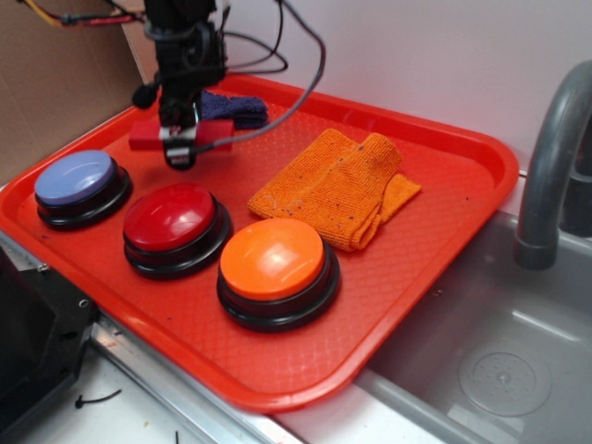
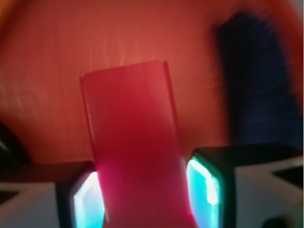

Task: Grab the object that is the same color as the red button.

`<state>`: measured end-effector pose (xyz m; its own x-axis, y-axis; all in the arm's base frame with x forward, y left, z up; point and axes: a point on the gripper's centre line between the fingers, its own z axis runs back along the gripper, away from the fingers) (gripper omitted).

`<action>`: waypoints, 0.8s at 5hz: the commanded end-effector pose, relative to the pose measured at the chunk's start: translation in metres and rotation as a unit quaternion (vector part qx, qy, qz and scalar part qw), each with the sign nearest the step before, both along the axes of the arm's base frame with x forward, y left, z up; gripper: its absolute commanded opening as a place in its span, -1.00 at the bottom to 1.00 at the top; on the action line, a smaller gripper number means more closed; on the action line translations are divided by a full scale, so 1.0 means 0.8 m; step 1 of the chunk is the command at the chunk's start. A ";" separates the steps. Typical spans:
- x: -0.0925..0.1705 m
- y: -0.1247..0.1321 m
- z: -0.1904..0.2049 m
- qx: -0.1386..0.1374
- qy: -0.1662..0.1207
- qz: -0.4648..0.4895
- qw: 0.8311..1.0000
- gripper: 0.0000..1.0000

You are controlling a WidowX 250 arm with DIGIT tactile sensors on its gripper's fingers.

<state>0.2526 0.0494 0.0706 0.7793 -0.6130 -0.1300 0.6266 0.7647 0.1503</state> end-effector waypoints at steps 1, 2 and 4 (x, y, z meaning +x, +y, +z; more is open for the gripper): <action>0.021 -0.029 0.106 0.045 -0.002 0.114 0.992 -1.00; 0.011 -0.039 0.138 -0.023 0.040 0.238 0.970 -1.00; -0.012 -0.043 0.179 -0.083 0.001 0.456 0.886 -1.00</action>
